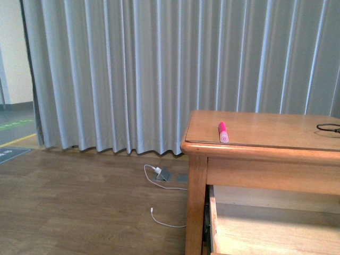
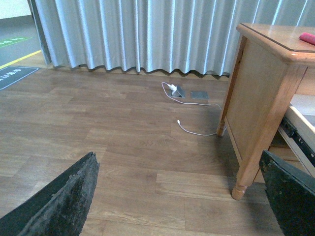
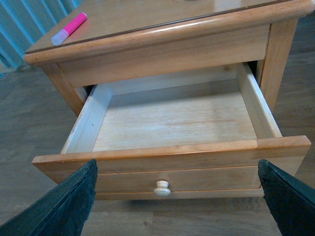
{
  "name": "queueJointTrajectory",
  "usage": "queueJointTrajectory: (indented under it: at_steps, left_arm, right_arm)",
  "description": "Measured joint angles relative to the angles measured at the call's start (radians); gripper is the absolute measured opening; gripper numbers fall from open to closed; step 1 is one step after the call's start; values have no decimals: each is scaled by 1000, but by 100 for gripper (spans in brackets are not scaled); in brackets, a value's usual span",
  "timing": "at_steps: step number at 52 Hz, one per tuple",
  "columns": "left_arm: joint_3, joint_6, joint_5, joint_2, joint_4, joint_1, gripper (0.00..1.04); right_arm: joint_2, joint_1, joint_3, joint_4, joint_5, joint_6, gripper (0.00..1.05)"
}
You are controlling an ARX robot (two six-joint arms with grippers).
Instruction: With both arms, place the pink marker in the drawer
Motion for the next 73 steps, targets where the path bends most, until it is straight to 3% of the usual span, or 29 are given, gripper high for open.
queueJointTrajectory:
  at_steps: [5,8,10,20,59,64,73]
  left_arm:
    - [0,0,0,0,0,0,99]
    - [0,0,0,0,0,0,99]
    - [0,0,0,0,0,0,99]
    - [0,0,0,0,0,0,99]
    - [0,-4,-5,1,0,-2,99]
    - [1,-164,-205,31,-3,-76,99]
    - [42,-275,-264,190,68,-183,99]
  right_arm:
    - [-19,4,-21,64,18,-29,92]
    - [-75,34,-95,243,68,-98,76]
    - [-100,55,-109,264,84,-118,67]
    - [-107,70,-129,267,92,-143,98]
    - [-108,70,-129,267,92,-150,96]
    - [-108,70,-129,267,92,-150,96]
    - [-108,71,-129,267,92,-150,96]
